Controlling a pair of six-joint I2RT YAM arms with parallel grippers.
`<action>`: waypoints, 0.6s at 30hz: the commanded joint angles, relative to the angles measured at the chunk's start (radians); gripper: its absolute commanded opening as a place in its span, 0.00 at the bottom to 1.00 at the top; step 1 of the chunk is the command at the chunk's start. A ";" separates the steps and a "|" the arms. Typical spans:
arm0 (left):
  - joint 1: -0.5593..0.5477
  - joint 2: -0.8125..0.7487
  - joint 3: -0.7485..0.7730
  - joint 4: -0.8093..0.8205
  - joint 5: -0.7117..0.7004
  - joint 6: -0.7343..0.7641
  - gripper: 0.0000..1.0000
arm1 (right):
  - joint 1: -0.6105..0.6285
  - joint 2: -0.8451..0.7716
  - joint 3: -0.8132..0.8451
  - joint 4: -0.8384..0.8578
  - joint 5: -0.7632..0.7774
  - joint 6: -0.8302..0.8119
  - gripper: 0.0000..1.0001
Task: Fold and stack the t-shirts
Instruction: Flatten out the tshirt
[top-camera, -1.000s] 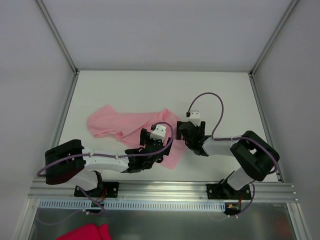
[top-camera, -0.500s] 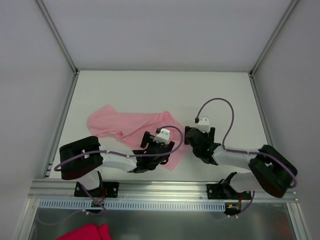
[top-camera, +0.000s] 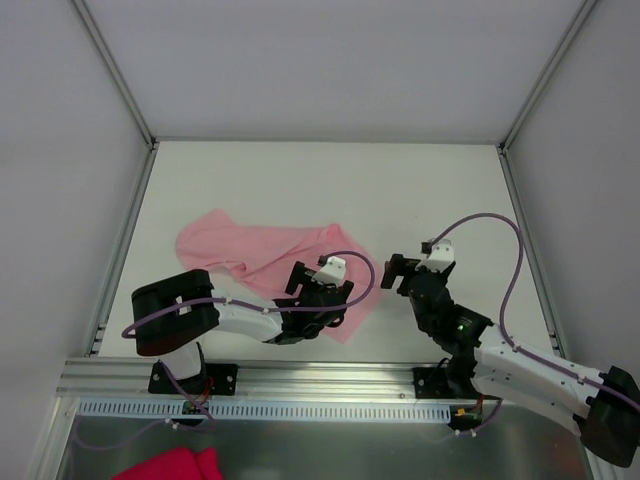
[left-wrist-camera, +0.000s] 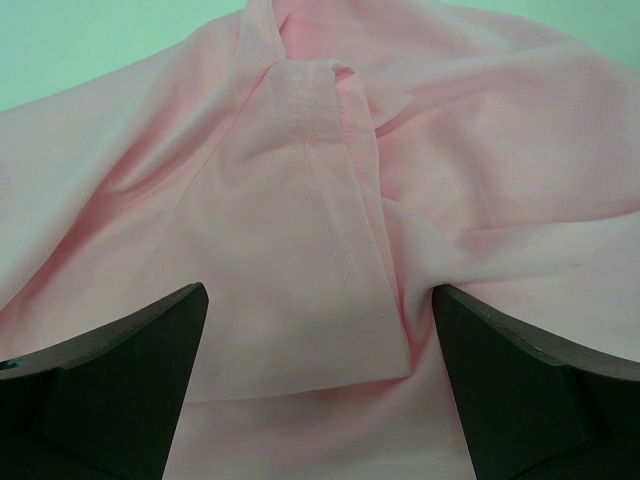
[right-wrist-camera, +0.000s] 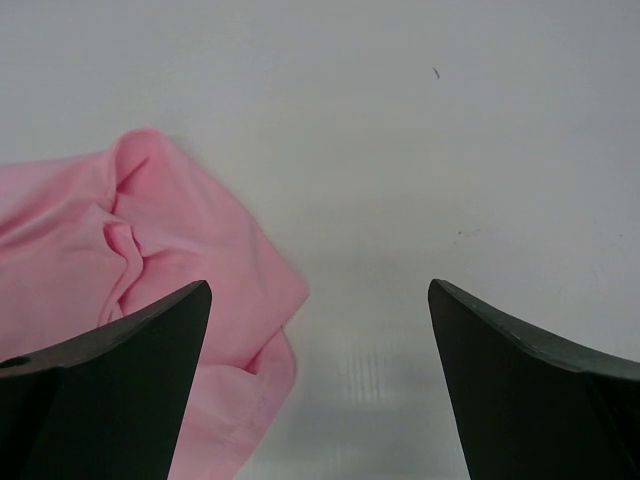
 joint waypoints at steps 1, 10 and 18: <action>0.004 -0.013 0.029 0.003 -0.070 -0.002 0.97 | 0.019 0.081 -0.002 0.030 -0.013 0.003 0.96; 0.003 -0.098 0.002 -0.068 -0.106 -0.045 0.96 | 0.036 0.236 0.022 0.084 -0.008 0.003 0.96; -0.028 -0.124 0.052 -0.066 -0.103 0.032 0.99 | 0.042 0.411 0.073 0.147 -0.025 -0.006 0.96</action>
